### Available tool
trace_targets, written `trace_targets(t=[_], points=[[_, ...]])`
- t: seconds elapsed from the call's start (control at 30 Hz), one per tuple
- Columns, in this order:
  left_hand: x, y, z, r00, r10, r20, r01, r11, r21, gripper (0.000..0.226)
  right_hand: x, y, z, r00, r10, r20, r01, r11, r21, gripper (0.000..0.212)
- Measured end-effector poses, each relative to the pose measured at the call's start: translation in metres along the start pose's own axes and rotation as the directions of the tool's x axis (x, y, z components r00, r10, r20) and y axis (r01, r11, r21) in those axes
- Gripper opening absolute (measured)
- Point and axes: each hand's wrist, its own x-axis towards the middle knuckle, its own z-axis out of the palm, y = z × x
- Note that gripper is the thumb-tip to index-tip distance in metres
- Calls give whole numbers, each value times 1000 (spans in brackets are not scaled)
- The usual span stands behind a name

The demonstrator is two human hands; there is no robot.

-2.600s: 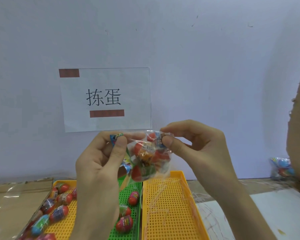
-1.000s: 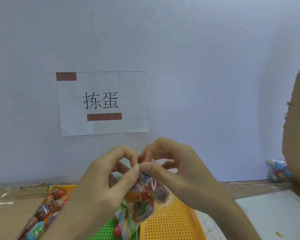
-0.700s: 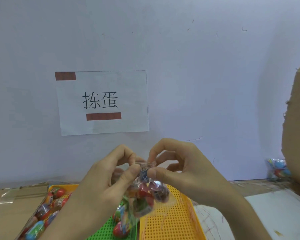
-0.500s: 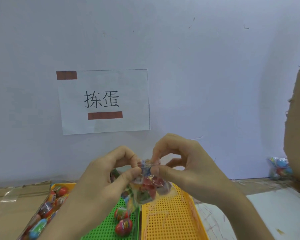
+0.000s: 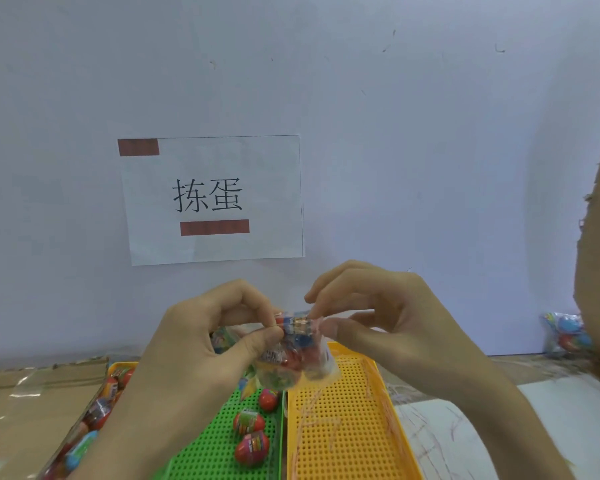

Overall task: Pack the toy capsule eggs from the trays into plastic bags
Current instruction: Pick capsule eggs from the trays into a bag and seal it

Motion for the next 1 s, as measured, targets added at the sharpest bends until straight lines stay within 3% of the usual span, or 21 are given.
trace_targets(t=[0.37,0.47,0.53,0.6,0.73,1.0], points=[[-1,3,-7,977,-78,200,67,996,63,15,-5,-4,-6,980,134,150,-92,962,-258,24],[-2,4,-6,985,-62,163,50,996,72,11,-6,-3,-4,982,134,133,-98,965,-244,20],[-2,5,-6,993,-39,116,31,997,71,15,-4,-3,1,990,107,88,-90,980,-178,11],[-2,6,-5,997,-17,77,12,998,61,17,-3,-3,5,995,95,30,-92,990,-103,15],[-2,6,-5,999,-33,31,34,999,-35,33,0,-3,11,997,54,-47,-60,990,-126,9],[1,5,-5,997,-68,-31,64,992,-110,12,1,-1,16,994,18,-104,-30,993,-111,19]])
